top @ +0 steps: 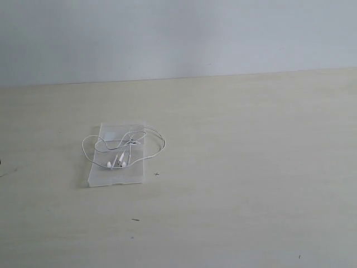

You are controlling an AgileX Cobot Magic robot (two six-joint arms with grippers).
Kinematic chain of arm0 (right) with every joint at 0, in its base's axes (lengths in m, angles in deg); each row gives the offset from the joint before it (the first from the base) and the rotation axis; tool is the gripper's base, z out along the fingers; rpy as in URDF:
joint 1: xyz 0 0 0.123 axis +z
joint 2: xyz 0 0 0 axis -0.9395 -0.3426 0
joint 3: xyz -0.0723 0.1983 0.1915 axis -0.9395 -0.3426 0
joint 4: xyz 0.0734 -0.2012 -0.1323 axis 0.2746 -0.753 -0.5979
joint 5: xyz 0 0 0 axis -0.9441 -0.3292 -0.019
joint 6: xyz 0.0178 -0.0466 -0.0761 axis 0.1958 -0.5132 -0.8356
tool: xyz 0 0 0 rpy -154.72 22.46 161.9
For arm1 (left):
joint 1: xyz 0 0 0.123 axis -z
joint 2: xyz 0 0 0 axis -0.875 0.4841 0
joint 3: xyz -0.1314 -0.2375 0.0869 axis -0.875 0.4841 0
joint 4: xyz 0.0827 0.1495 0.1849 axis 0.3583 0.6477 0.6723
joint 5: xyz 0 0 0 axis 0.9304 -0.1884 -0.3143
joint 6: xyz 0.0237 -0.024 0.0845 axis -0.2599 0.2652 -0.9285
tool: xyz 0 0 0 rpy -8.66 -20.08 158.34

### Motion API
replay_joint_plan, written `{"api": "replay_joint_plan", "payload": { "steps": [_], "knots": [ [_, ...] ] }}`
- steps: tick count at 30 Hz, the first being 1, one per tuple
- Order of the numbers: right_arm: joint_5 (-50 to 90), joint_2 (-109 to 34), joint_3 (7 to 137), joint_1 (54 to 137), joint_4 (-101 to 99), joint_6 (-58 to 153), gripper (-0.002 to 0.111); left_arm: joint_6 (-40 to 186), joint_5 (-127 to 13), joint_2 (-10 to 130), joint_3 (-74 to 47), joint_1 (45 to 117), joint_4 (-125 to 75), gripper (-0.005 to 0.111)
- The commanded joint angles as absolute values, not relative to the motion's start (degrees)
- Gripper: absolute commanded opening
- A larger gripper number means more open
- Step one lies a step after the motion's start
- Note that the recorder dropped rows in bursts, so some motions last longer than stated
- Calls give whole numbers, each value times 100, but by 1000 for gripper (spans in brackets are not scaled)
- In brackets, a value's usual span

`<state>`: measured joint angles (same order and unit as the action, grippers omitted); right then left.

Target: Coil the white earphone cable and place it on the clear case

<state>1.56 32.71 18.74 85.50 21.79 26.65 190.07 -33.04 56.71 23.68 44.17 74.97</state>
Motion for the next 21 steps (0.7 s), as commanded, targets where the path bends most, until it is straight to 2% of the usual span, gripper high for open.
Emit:
{"api": "replay_joint_plan", "payload": {
  "steps": [1, 15, 21],
  "knots": [
    [271, 3444, 1648, 8519, 1309, 3386, 0, 18996, -3373, 5633, 2414, 4414, 7482, 0],
    [84, 3444, 1547, 7677, 450, 4375, 0, 18996, -3373, 5633, 2414, 4414, 7482, 0],
    [485, 3444, 728, 7601, 57, 5108, 0, 18996, -3373, 5633, 2414, 4414, 7482, 0]
  ]
}}
